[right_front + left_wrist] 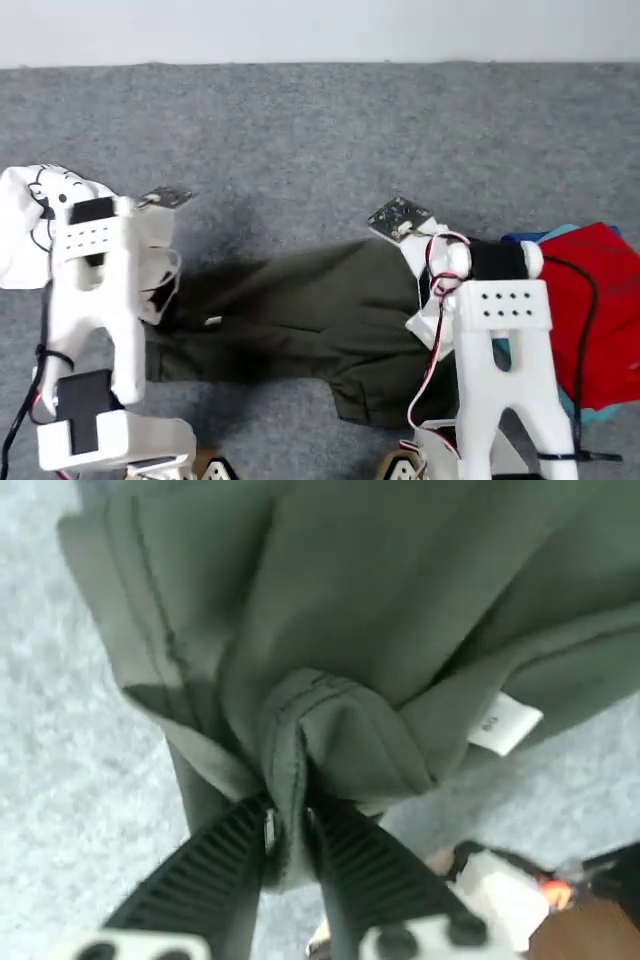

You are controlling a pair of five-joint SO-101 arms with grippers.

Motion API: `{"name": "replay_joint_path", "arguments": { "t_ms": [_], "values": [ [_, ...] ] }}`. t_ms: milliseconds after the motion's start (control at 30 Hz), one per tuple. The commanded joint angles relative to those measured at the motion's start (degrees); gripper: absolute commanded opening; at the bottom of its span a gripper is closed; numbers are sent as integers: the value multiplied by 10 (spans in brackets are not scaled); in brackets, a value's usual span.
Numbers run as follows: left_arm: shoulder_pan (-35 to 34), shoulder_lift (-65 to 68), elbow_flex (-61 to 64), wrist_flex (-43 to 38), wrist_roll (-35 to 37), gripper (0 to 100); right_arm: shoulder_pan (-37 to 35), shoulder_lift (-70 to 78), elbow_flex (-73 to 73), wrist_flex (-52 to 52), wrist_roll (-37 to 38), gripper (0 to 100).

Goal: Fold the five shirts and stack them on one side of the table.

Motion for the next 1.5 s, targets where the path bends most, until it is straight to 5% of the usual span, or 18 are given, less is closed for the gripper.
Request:
{"name": "replay_joint_path", "arguments": {
  "t_ms": [0, 200, 367, 567, 733, 1033, 1233, 1467],
  "values": [
    [-42, -21, 0, 21, -51, 13, 15, -27, 5, -2, 9, 10],
    [-21, -18, 63, -5, -82, 13, 45, -38, 27, -8, 39, 10],
    [14, -18, 135, -103, -85, 16, 58, -38, 38, -6, 40, 10],
    [11, -18, 189, -187, -84, 115, 57, -39, 38, 13, 37, 39],
    [11, -25, 171, -187, -82, 117, 58, -75, 34, 51, -4, 211],
    [11, -25, 36, -121, -70, 120, 91, -176, 35, 47, -12, 221],
    [11, -24, -60, -55, -71, 120, 162, -140, 45, -37, -13, 221],
    [11, -18, -102, -103, -69, 120, 157, -33, 38, -223, -65, 220]
  ]
}}
